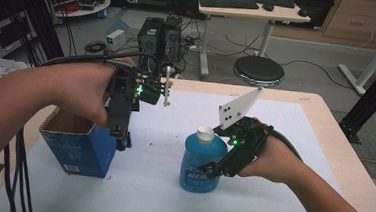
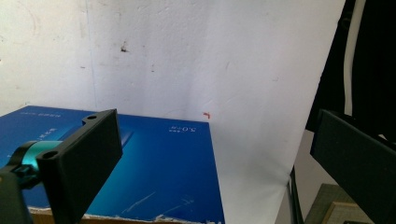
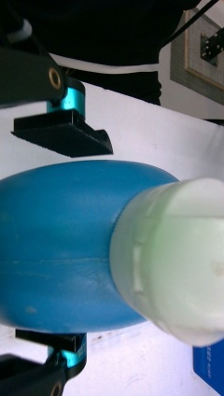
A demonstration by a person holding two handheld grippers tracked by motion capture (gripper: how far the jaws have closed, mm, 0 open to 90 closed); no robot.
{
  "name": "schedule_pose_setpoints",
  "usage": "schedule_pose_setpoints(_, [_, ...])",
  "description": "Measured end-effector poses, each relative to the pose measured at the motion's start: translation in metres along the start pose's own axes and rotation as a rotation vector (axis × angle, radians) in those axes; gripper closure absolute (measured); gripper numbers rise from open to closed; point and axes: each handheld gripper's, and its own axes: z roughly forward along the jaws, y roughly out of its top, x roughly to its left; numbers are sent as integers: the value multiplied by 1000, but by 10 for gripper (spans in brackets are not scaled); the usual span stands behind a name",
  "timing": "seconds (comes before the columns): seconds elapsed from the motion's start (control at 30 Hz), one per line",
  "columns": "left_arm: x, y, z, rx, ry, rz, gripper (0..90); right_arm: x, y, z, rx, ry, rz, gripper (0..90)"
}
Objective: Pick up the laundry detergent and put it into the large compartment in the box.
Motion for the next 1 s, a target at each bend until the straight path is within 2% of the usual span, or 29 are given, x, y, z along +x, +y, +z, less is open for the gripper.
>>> schedule_pose_setpoints(0.4, [3, -4, 0, -4, 3, -10, 20, -1, 3, -3, -15, 18, 1, 224])
schedule_pose_setpoints(0.53, [3, -5, 0, -1, 1, -10, 21, -1, 5, -8, -12, 11, -3, 150])
schedule_pose_setpoints(0.8, [5, -5, 0, -5, 1, -6, 20, 2, 12, -22, 24, 11, -15, 106])
schedule_pose_setpoints(0.83, [5, -5, 0, -6, 2, -7, 21, 2, 12, -24, 27, 12, -11, 82])
schedule_pose_setpoints(0.87, [6, -5, -1, -5, 1, -8, 20, 2, 12, -25, 32, 6, -7, 22])
schedule_pose_setpoints(1.0, [8, -6, 0, -9, -1, -11, 20, 3, 13, -28, 61, -5, 1, 21])
